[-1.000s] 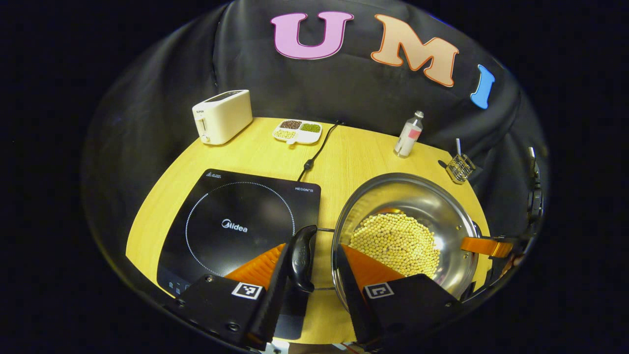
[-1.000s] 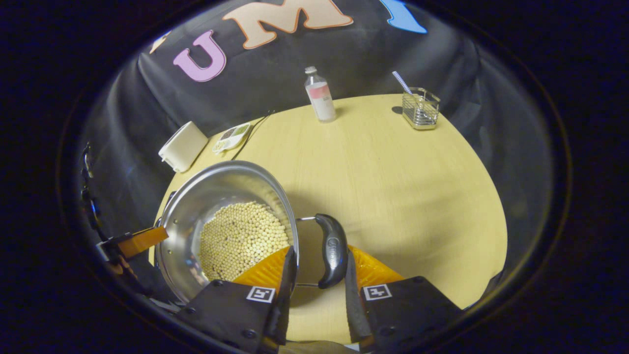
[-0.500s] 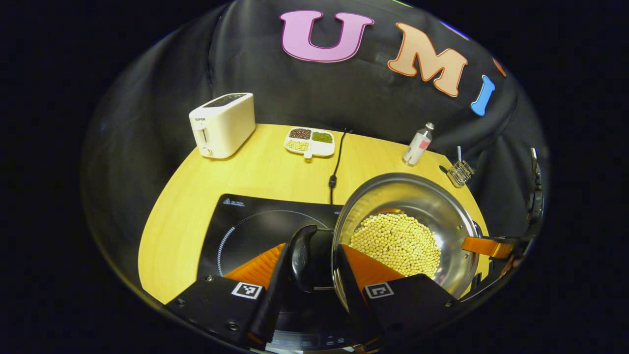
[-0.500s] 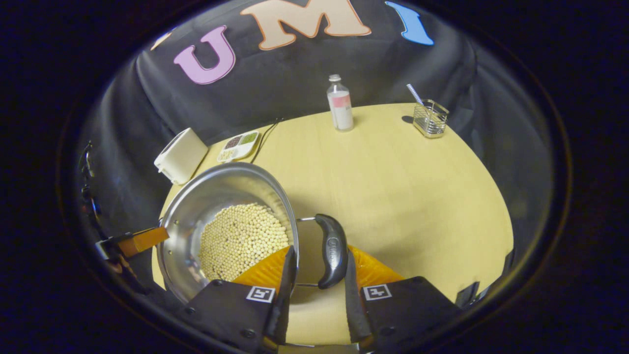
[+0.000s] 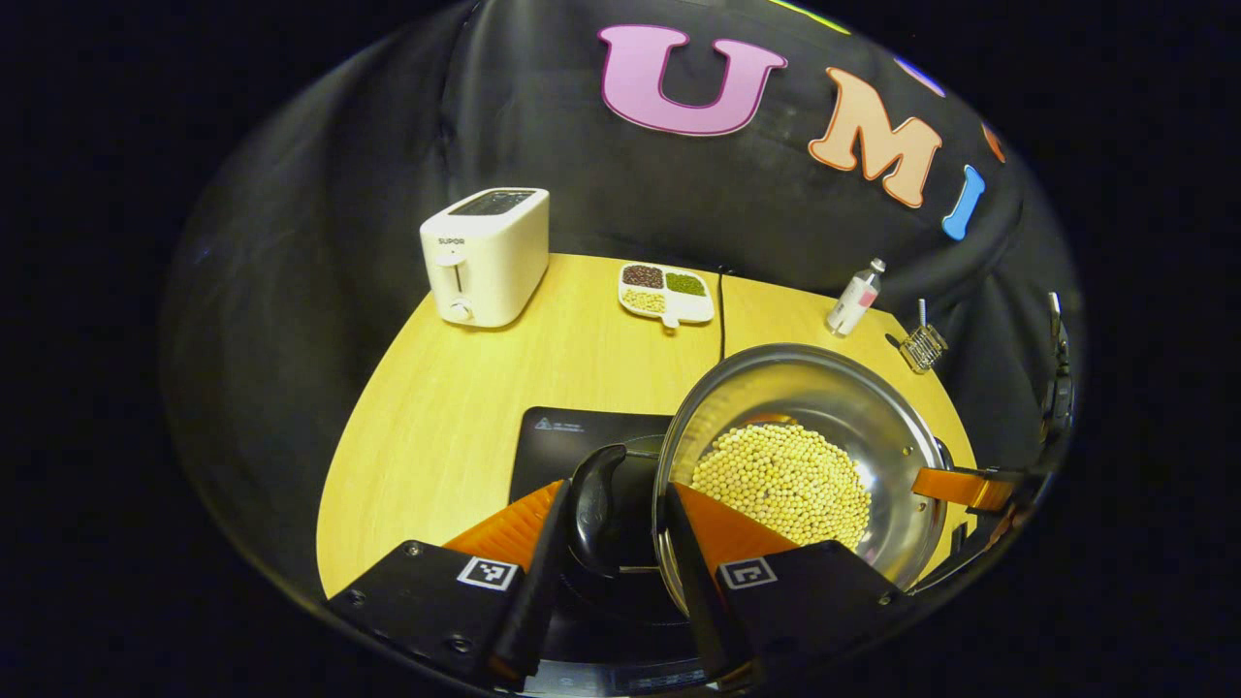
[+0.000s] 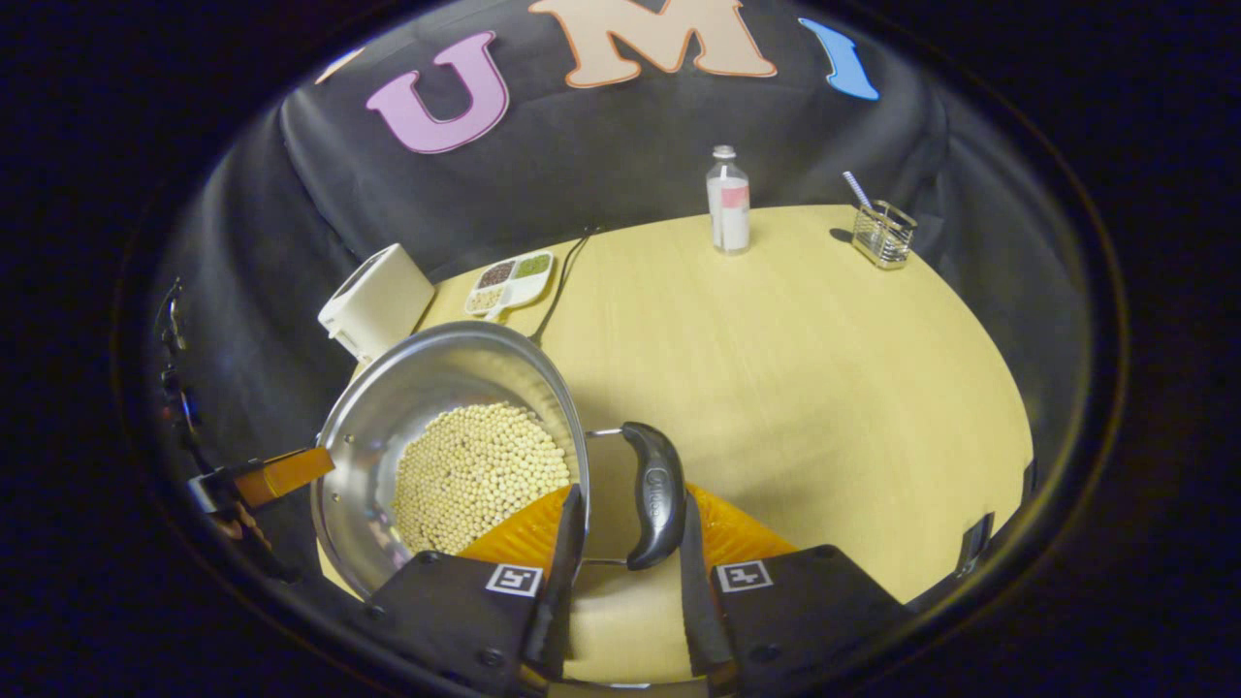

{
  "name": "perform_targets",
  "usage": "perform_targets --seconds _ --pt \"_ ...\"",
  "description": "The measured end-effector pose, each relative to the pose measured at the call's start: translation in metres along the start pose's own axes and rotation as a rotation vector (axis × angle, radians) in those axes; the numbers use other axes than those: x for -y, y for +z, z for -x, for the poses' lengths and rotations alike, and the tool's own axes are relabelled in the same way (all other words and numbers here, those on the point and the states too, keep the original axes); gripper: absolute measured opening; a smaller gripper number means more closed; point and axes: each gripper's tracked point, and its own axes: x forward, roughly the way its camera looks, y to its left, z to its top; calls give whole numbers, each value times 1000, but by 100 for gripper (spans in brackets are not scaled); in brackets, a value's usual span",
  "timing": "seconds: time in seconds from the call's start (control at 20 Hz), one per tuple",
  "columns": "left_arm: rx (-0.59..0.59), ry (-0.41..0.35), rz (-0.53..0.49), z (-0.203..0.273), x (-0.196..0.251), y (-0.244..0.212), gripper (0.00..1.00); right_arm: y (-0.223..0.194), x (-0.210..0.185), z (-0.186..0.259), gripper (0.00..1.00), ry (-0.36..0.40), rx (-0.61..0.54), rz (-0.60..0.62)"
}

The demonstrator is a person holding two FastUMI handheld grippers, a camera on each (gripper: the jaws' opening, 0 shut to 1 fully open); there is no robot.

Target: First push the handle of the pot to place it horizontally, then grasp the pot with both hands and set it on the induction cooktop.

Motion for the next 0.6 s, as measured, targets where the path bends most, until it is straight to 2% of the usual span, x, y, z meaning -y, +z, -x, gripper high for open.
perform_targets --seconds 0.05,0.1,0.3,0.35,0.6 --pt "1 2 1 1 -8 0 61 -2 -7 -1 44 3 1 -1" --pt "0 4 2 2 -15 -1 61 -5 -14 -4 51 5 0 -3" --pt "-8 19 -1 3 -42 -3 61 -16 -39 -10 51 19 -12 -5" --pt "-10 22 -3 3 -47 -4 61 -18 -44 -12 44 22 -13 -5" --pt "-23 30 -1 4 -65 -6 61 -26 -60 -18 44 31 -22 -6"
